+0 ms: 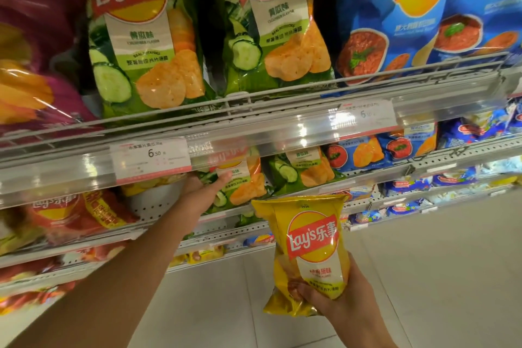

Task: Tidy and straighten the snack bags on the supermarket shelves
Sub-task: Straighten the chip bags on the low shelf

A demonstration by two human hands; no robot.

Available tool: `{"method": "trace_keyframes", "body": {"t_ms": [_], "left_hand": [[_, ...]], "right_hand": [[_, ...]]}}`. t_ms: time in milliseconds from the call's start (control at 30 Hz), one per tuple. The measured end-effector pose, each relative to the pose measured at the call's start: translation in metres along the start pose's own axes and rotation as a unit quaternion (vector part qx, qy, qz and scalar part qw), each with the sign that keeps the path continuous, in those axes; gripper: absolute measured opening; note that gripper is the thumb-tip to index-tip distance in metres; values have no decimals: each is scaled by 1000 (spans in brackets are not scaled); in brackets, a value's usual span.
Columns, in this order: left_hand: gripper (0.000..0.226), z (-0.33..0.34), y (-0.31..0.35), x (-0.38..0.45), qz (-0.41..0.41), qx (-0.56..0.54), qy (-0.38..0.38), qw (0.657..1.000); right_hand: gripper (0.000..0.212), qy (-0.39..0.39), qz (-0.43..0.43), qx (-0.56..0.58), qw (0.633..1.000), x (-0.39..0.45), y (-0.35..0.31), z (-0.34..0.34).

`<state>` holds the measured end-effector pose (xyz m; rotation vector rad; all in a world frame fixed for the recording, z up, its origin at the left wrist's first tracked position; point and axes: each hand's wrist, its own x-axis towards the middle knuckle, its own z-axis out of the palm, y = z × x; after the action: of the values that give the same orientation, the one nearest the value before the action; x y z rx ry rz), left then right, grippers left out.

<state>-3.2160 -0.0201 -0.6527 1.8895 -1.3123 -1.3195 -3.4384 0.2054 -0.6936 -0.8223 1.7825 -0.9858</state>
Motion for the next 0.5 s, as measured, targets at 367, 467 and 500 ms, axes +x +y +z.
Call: {"method": "trace_keyframes", "body": {"t_ms": [367,467,500], "left_hand": [[37,-96,-96,-60,247,244,96,933],[47,-144,-134,-74,277,348,91,891],[52,-159,-145,-76,278,385,83,876]], "right_hand": [[88,-60,-60,-9,996,-22,-36,101],[87,-58,-60,-6,997,-32,-48,141],[85,-54,-63,-10,997,-35,-55,156]]}}
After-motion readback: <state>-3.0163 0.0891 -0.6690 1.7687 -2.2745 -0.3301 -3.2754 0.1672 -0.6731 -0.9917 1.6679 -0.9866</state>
